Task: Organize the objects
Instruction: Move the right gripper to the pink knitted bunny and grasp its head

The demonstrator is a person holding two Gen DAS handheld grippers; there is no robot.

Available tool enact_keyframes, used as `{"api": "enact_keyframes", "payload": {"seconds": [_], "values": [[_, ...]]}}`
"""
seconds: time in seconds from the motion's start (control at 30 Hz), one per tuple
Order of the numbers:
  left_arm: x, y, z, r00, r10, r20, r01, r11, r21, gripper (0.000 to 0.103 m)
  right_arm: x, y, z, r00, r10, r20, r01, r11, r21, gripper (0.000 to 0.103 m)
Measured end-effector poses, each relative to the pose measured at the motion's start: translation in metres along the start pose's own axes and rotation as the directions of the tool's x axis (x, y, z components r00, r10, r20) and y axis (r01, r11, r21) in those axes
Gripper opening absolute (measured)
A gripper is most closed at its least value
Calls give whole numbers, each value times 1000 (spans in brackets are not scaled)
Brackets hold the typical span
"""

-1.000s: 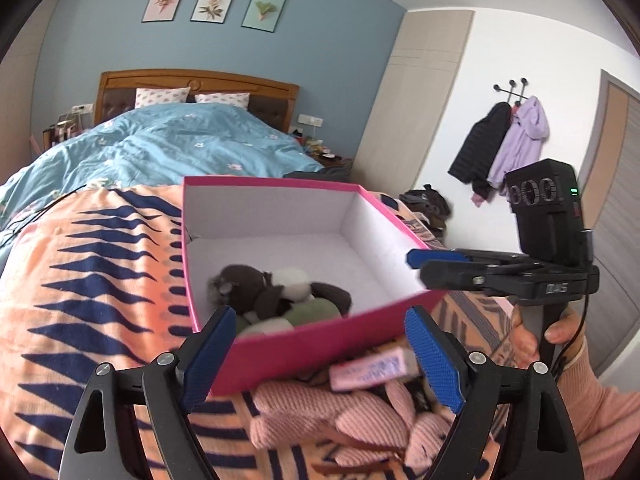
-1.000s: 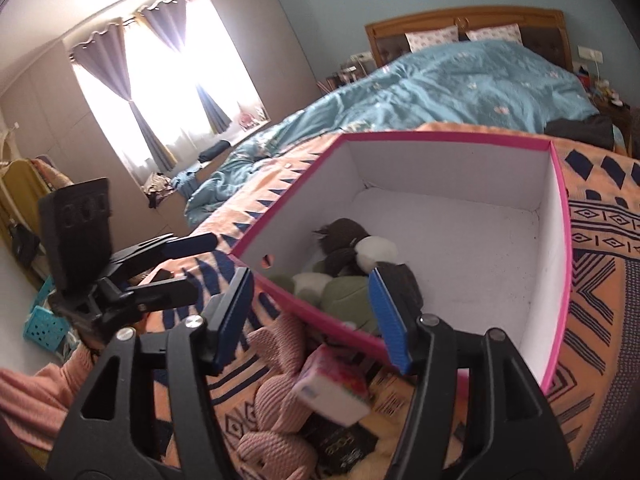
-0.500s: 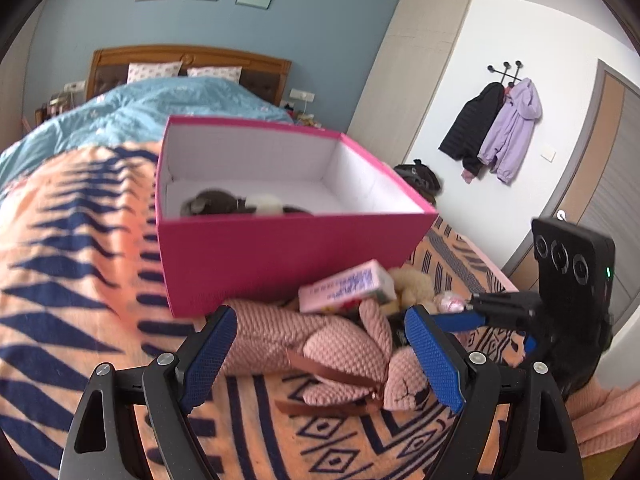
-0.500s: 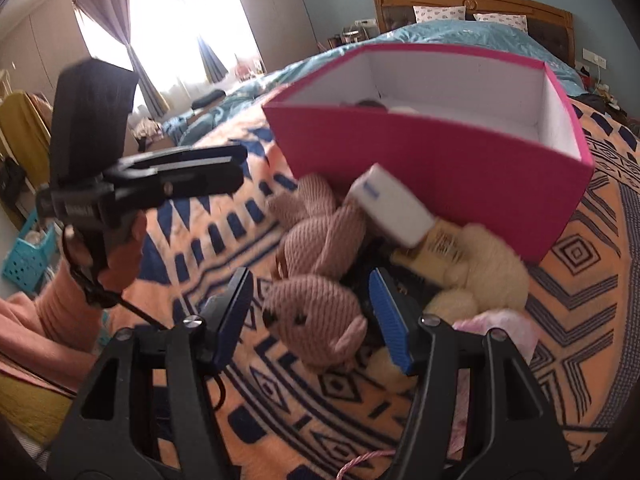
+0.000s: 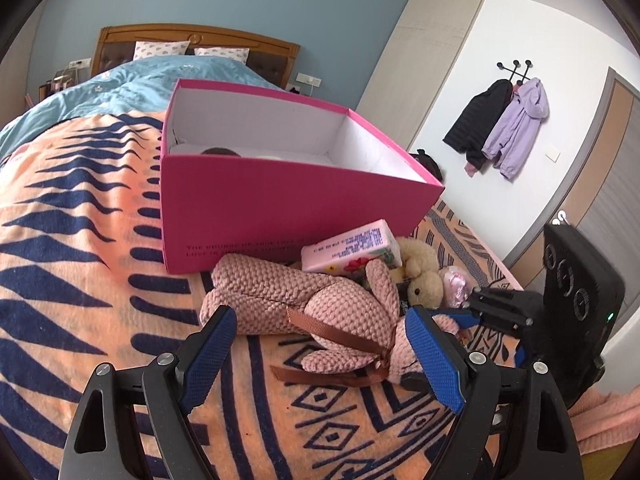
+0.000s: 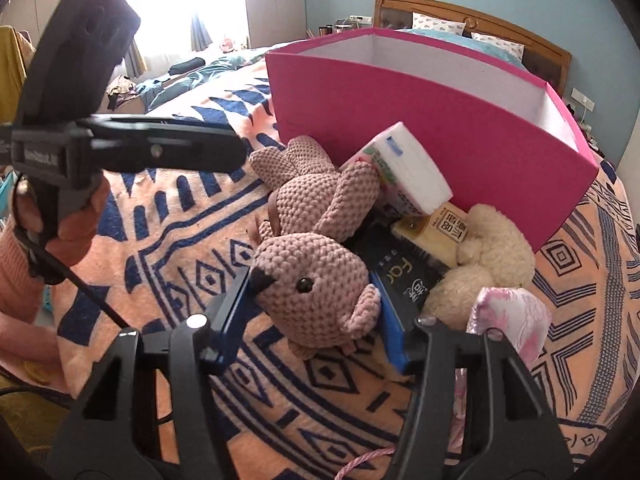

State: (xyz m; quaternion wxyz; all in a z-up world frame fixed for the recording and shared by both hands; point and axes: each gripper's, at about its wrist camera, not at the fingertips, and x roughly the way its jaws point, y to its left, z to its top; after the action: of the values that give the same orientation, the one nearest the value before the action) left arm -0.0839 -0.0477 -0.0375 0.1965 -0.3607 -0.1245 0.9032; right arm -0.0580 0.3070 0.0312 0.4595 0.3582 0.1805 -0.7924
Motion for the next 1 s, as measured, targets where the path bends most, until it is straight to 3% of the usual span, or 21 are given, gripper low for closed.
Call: {"api": "enact_keyframes", "payload": {"seconds": [0.33,0.63,0.87,1.0], "values": [[9,-10,2,999,-46,-26,46,999,24,88,-53,-41,16,988,105,116,-113,992,61,58],[40,-39,0,989,-101,-107,112,988,105,88,-62,-105,9,970,163,182,-208,942,262,58],[53,-62,7,988,-110,-110,127,979,162,86,-65,-115,4,981,70,182,-130,930,343,66],[64,-66,12,984,-123,-127,143,977,161,72,-68,-106,1,986,1,164,-59,935,350,67]]}}
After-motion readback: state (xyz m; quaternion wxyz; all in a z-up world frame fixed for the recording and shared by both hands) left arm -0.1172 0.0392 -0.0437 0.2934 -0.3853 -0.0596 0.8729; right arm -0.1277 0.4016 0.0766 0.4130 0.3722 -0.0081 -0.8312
